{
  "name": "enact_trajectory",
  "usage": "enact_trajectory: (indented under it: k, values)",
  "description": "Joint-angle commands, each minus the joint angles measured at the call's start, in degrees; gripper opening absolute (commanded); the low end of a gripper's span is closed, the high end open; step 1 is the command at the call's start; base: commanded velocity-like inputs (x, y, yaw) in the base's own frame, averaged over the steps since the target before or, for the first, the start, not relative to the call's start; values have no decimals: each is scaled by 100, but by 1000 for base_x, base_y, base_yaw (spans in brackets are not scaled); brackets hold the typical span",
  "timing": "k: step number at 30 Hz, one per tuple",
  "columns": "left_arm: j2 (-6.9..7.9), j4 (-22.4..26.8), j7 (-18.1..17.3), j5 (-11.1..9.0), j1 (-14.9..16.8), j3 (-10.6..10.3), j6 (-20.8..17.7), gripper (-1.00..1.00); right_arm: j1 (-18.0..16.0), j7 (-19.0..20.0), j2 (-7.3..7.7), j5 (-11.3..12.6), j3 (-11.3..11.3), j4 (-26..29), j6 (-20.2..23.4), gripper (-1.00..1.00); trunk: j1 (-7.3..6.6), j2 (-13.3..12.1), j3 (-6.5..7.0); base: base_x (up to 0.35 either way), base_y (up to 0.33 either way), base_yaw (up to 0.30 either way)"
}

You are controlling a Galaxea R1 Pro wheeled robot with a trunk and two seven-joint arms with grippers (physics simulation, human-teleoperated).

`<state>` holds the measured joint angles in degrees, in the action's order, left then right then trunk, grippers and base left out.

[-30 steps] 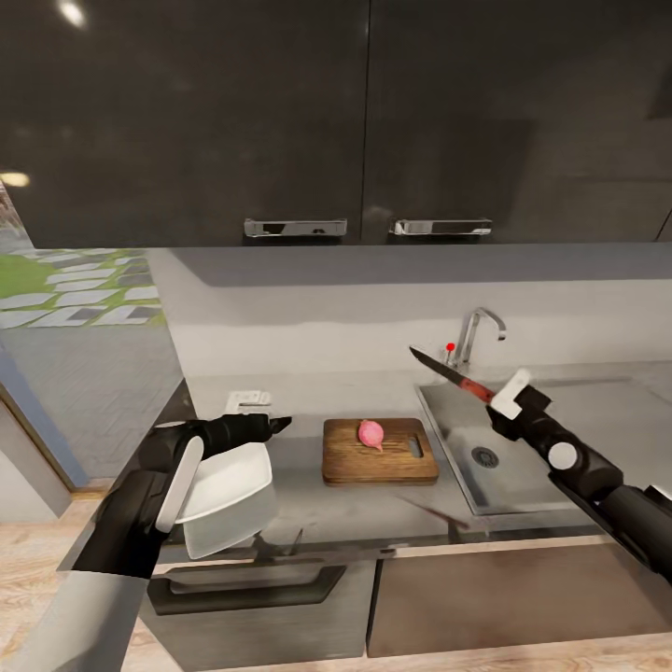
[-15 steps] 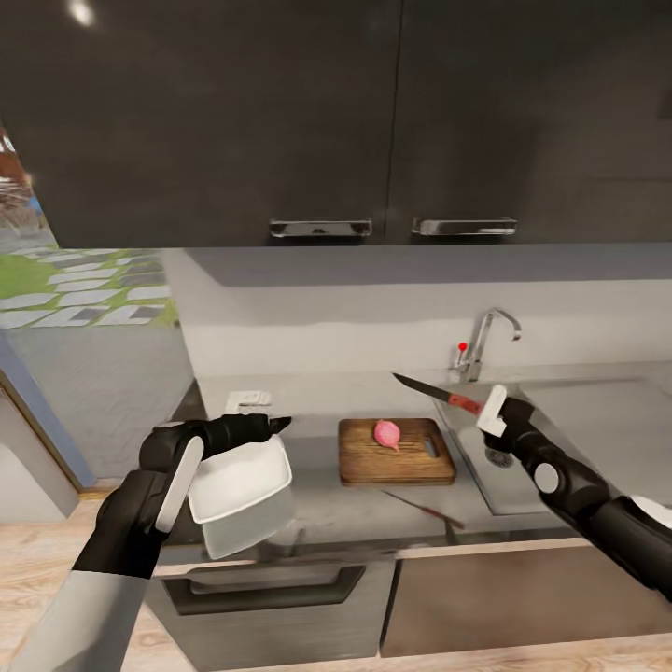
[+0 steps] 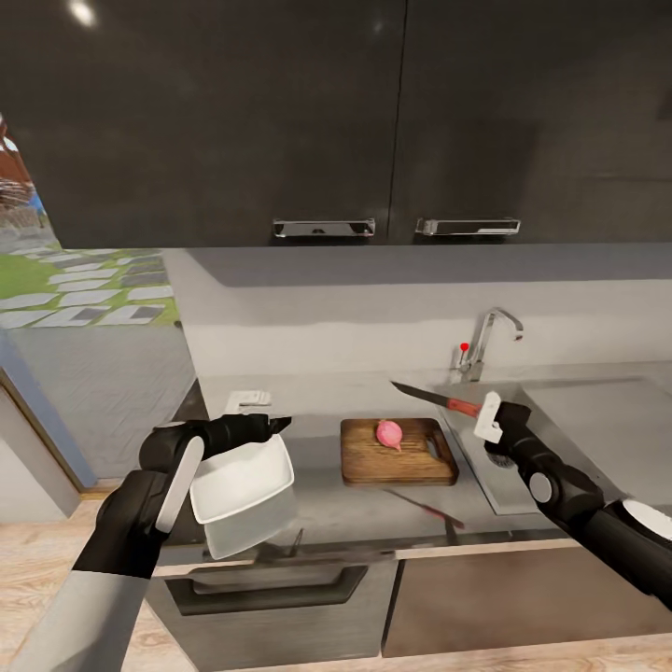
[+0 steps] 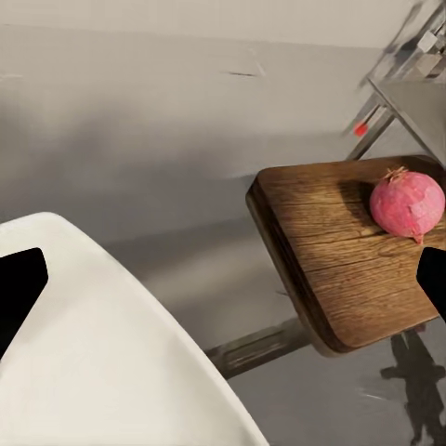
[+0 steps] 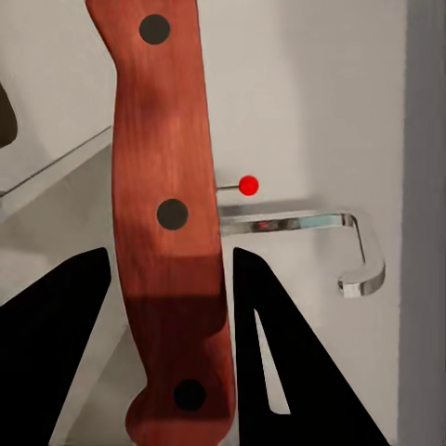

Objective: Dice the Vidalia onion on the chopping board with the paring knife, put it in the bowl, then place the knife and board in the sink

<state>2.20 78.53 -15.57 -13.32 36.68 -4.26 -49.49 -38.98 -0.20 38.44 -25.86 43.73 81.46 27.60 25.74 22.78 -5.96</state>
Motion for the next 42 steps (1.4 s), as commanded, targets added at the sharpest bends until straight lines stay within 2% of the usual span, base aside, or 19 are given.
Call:
enact_trajectory:
  k: [1,5,9,15,17,19,25,27,34,37,42]
  values:
    - [4,4,-7,-5,6,-4,-25,100,-13,-79,6,-51,66,-27,44,-100,4,14,-13,0,0,0]
    - [-50,9,-14,-4,6,-5,-31,100,-13,-494,-22,-51,159,-358,38,-100,4,14,-13,0,0,0]
    - [-91,11,-15,-4,6,-11,-33,100,-13,-681,-160,-51,165,-589,41,-100,4,14,-13,0,0,0]
    - [-104,6,-16,-4,7,-13,-34,100,-13,-915,-247,-51,208,-718,44,-100,4,14,-13,0,0,0]
    - [-105,5,-21,-4,6,-13,-34,100,-13,-1026,-255,-51,486,-722,53,-100,4,14,-13,0,0,0]
    - [-105,4,-23,-4,6,-13,-34,100,-13,-1060,-256,-51,595,-720,58,-100,4,14,-13,0,0,0]
    - [-111,4,-20,-4,7,-57,-34,100,-13,-1066,-252,-45,692,-719,62,-100,4,14,-13,0,25,0]
    - [-112,6,-17,-4,6,-162,-32,100,-13,-1057,-250,-43,688,-719,53,-100,4,14,-13,0,214,0]
    - [-107,12,-16,-4,6,-228,-29,100,-13,-1046,-246,-35,551,-719,35,-100,4,14,-13,0,97,0]
    - [-111,13,-16,-4,6,-232,-27,100,-13,-1037,-241,-35,233,-719,28,-100,4,14,-13,0,8,0]
    - [-112,13,-16,-4,6,-233,-25,100,-13,-1020,-236,-35,118,-720,27,-100,4,14,-13,0,1,0]
